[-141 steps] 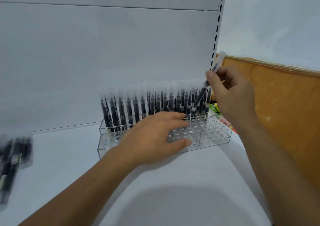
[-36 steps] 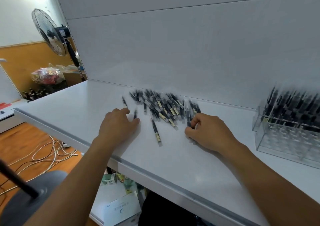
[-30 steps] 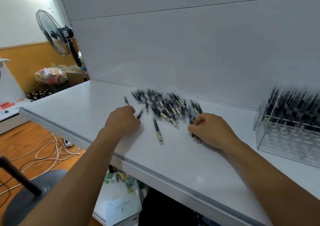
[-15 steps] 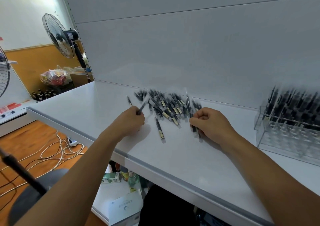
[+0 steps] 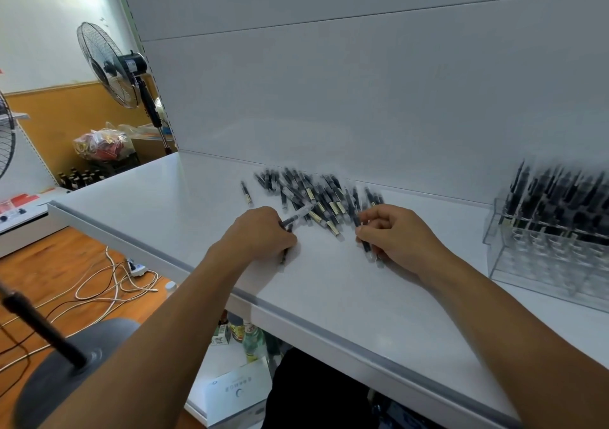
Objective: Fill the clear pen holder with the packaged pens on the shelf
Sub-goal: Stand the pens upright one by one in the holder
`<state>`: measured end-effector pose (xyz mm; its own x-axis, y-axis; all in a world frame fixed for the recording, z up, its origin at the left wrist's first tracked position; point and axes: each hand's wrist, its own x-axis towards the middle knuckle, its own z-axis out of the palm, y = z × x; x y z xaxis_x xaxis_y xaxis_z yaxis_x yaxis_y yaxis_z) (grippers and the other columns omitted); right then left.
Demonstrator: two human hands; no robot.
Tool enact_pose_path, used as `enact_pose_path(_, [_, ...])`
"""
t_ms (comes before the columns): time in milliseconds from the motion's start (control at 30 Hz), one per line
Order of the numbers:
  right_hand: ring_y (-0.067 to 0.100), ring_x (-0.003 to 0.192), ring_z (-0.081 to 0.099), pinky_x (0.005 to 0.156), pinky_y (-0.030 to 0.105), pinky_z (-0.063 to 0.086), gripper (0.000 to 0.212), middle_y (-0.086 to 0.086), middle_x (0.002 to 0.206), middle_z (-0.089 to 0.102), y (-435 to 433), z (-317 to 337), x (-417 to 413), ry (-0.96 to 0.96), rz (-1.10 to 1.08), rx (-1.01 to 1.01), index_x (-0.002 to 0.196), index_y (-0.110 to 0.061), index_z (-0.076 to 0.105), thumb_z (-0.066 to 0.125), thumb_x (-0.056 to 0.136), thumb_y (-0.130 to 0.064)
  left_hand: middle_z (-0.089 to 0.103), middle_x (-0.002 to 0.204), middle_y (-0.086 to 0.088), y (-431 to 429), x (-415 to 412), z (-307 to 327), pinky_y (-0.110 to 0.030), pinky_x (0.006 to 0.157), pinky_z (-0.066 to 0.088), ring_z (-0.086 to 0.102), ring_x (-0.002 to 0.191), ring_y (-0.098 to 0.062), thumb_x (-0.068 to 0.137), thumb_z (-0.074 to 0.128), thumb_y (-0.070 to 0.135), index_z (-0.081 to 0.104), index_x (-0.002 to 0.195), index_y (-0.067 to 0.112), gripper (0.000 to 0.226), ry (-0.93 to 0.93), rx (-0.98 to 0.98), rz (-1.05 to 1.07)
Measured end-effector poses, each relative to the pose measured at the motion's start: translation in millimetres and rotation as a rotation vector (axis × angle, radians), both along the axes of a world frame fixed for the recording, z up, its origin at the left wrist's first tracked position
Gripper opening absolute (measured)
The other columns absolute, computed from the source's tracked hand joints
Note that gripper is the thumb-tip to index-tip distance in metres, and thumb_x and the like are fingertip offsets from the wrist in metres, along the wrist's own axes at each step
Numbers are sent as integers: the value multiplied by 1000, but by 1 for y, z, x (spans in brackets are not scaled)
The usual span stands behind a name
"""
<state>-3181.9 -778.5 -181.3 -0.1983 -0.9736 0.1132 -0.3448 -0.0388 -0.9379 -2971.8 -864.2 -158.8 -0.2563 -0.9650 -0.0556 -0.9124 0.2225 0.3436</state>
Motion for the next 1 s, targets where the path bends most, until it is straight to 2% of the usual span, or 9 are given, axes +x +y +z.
enact_pose_path(167, [37,70,66,49,30,50,14,2,62,68,2,5,3,7,-17,-37,93,-16,63,64,88,-4,64,74,-14,4,9,-1,-29,59,41,52,64,-21,83,62,27,66,84,3,25,78,-3,8])
enact_pose_path(267, [22,58,61,49,26,47,13,11,78,71,5,7,5,11,-39,-50,90,-18,63,65,87,-6,68,76,-17,10,13,0,-28,58,40,53,61,-21,85,60,26,64,83,2,24,167,-32,3])
enact_pose_path(367, [9,55,55,53,24,46,8,4,76,65,10,13,2,-3,-70,-81,87,-18,65,68,87,-10,62,68,-7,16,12,2,-27,57,42,52,55,-17,90,56,26,58,83,5,22,290,-50,-50])
enact_pose_path(467, [7,57,56,59,24,49,7,-6,72,64,18,29,-7,64,-102,-116,83,-21,66,71,86,-17,57,66,-3,25,0,6,-27,58,45,51,53,-13,95,53,28,57,90,8,21,498,-60,-117])
enact_pose_path(567, [7,57,57,60,24,50,4,-10,68,63,33,43,-21,68,-129,-157,84,-20,68,72,86,-19,61,74,-5,37,-25,8,-29,68,44,54,64,-16,98,51,31,58,91,11,22,687,-43,-221])
enact_pose_path(633, [7,58,57,61,26,51,5,-12,67,63,49,45,-34,77,-154,-173,85,-21,68,73,86,-19,69,81,3,47,-49,9,-31,77,46,61,76,-14,98,52,30,60,94,19,14,812,4,-301])
enact_pose_path(767, [5,59,55,62,26,52,16,-20,67,62,90,50,-70,111,-256,-204,89,-32,64,70,88,-17,63,71,9,76,-109,12,-11,57,41,52,59,-2,100,50,23,61,98,20,12,1003,102,-454])
enact_pose_path(900, [13,70,57,65,23,52,14,-6,78,64,141,53,-111,148,-407,-218,96,-28,64,68,90,-16,55,67,6,108,-167,17,-13,52,38,48,55,-8,101,46,24,62,102,18,17,1112,209,-617])
enact_pose_path(1000, [15,71,60,65,25,51,6,6,85,67,179,53,-142,151,-529,-215,95,-25,65,67,92,-20,54,69,5,132,-205,23,-14,51,38,44,52,-10,101,47,25,59,94,19,16,1150,279,-730])
